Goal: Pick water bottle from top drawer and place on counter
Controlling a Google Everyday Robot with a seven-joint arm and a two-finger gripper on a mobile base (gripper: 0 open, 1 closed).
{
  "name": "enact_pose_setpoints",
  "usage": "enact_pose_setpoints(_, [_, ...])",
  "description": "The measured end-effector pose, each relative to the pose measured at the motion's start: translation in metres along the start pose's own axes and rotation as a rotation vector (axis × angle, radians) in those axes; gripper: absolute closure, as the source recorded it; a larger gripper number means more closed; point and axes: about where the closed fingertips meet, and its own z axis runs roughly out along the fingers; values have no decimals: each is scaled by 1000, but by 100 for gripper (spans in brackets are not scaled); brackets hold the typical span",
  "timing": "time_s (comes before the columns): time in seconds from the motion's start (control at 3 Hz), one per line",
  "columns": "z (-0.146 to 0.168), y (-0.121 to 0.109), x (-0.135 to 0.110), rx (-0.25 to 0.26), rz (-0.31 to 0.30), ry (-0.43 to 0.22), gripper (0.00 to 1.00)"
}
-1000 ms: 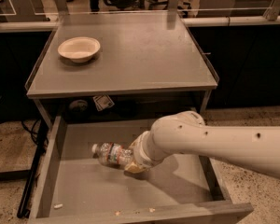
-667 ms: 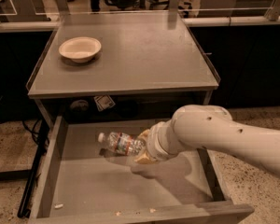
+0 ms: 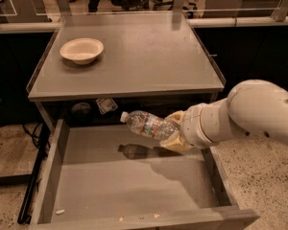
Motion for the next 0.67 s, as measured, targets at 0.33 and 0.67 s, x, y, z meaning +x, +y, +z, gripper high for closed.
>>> enact_pose_setpoints(0.33, [-1,-9,-3,11,-4,-5,100])
enact_pose_setpoints(0.67, [-15,-44,-23,97,-53,-10,100])
